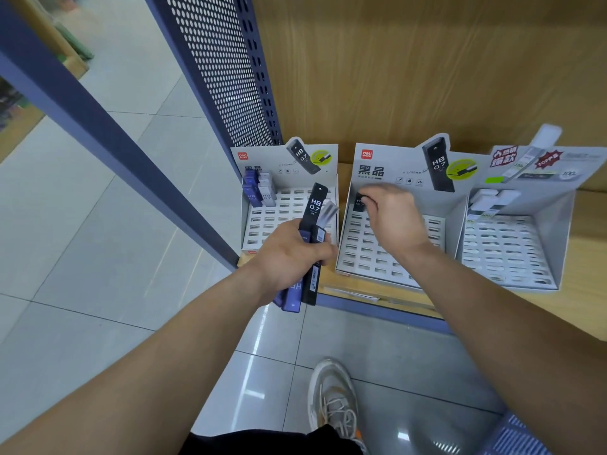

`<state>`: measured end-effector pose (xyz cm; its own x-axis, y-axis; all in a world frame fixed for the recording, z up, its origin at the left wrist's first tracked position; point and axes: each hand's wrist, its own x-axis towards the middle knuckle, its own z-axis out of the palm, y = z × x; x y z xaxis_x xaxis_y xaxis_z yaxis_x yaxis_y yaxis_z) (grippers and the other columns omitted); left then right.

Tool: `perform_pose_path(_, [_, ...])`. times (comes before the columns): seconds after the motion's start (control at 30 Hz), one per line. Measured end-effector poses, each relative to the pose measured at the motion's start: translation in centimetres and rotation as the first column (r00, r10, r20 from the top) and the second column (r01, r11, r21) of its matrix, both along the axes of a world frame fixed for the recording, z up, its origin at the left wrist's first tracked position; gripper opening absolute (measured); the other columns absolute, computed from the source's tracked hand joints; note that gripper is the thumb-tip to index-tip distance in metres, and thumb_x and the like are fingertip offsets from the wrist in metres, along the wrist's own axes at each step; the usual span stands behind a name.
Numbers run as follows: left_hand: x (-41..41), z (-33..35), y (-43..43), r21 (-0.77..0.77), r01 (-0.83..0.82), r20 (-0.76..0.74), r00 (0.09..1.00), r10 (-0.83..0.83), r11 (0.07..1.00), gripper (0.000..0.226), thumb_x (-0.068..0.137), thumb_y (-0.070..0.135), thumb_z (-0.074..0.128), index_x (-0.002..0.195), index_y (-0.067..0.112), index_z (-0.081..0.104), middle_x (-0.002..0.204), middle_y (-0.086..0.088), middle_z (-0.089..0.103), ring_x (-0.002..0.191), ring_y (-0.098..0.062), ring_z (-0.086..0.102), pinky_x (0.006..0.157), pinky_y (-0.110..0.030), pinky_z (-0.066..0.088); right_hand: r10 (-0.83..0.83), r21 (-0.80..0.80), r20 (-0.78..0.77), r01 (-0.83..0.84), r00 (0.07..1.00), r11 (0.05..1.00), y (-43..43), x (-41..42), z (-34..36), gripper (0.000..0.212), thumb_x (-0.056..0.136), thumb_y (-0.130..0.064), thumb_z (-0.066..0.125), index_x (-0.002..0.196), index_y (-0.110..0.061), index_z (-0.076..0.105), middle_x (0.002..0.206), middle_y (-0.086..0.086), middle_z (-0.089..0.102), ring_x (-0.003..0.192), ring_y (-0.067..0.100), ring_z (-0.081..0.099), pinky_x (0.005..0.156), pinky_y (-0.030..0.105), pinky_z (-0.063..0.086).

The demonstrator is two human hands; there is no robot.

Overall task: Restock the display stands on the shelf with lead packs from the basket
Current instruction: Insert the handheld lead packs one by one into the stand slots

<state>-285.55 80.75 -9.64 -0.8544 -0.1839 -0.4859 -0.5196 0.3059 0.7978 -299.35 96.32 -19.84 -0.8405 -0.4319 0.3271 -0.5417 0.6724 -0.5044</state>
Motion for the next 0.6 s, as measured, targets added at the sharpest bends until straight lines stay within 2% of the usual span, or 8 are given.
perform_pose_path(0.1, [0.0, -0.1, -0.4, 0.001, -0.016, 0.004, 1.000, 0.016, 1.000, 0.014, 0.089, 0.018, 0.071, 0.093, 0.006, 0.066, 0.067, 0.007, 0.064, 0.061, -0.003, 0.057, 0.064, -0.020, 0.046, -0.036, 0.010, 0.036, 0.036, 0.999, 0.999, -0.2, 0.2, -0.6, 0.021, 0.096, -0.002, 0.053, 0.102, -0.007, 0.073, 0.093, 0.016, 0.071, 0.084, 0.035, 0.066, 0.074, 0.045, 0.056])
perform_pose_path(0.17, [0.0, -0.1, -0.6, 0.011, -0.029, 0.014, 0.999, 0.029, 1.000, 0.016, 0.088, 0.019, 0.072, 0.094, 0.005, 0.066, 0.069, 0.005, 0.064, 0.060, -0.003, 0.058, 0.062, -0.019, 0.045, -0.074, -0.033, 0.090, 0.077, 0.993, 0.996, -0.2, 0.4, -0.4, 0.022, 0.098, -0.008, 0.055, 0.110, -0.011, 0.073, 0.099, 0.012, 0.074, 0.090, 0.031, 0.068, 0.081, 0.041, 0.057])
perform_pose_path(0.27, [0.0, -0.1, -0.8, 0.022, -0.038, 0.016, 0.999, 0.037, 0.999, 0.009, 0.088, 0.019, 0.072, 0.091, 0.015, 0.066, 0.070, 0.004, 0.063, 0.059, -0.004, 0.056, 0.065, -0.021, 0.045, -0.113, -0.118, 0.186, 0.136, 0.976, 0.984, 0.2, 1.1, 0.2, 0.023, 0.098, -0.015, 0.060, 0.117, -0.015, 0.072, 0.104, 0.004, 0.075, 0.093, 0.020, 0.071, 0.089, 0.031, 0.056])
perform_pose_path(0.4, [0.0, 0.2, -0.7, 0.080, -0.011, -0.005, 1.000, 0.012, 0.997, 0.007, 0.090, 0.019, 0.071, 0.094, 0.016, 0.066, 0.068, 0.005, 0.064, 0.060, -0.002, 0.057, 0.066, -0.020, 0.045, -0.146, -0.262, 0.308, 0.231, 0.940, 0.937, 1.3, 3.3, 2.9, 0.009, 0.094, -0.021, 0.066, 0.100, -0.022, 0.074, 0.085, -0.010, 0.073, 0.075, 0.001, 0.067, 0.079, 0.021, 0.056])
perform_pose_path(0.47, [0.1, 0.5, -0.3, 0.117, 0.038, -0.025, 0.999, -0.035, 0.992, 0.008, 0.091, 0.016, 0.070, 0.097, 0.012, 0.066, 0.067, 0.006, 0.064, 0.060, -0.002, 0.057, 0.065, -0.019, 0.046, -0.010, -0.373, 0.456, 0.201, 0.890, 0.906, 1.7, 4.4, 4.9, 0.007, 0.095, -0.024, 0.066, 0.099, -0.028, 0.070, 0.081, -0.007, 0.073, 0.075, 0.006, 0.070, 0.074, 0.025, 0.057])
perform_pose_path(0.53, [0.2, 0.8, 0.2, 0.133, 0.095, -0.047, 0.995, -0.090, 0.986, 0.008, 0.091, 0.013, 0.070, 0.097, 0.009, 0.066, 0.068, 0.006, 0.064, 0.060, -0.002, 0.058, 0.066, -0.020, 0.046, 0.193, -0.469, 0.625, 0.166, 0.756, 0.867, 1.7, 5.4, 6.8, 0.013, 0.097, -0.025, 0.062, 0.109, -0.028, 0.067, 0.088, 0.001, 0.074, 0.077, 0.015, 0.073, 0.071, 0.031, 0.060])
perform_pose_path(0.6, [0.3, 1.3, 0.8, 0.163, 0.136, -0.067, 0.990, -0.127, 0.977, 0.005, 0.091, 0.010, 0.070, 0.091, 0.012, 0.066, 0.068, 0.004, 0.064, 0.058, -0.003, 0.058, 0.063, -0.019, 0.046, 0.304, -0.500, 0.689, 0.128, 0.657, 0.857, 1.5, 6.0, 8.2, 0.017, 0.098, -0.024, 0.061, 0.114, -0.023, 0.065, 0.093, 0.008, 0.074, 0.076, 0.019, 0.072, 0.069, 0.034, 0.061])
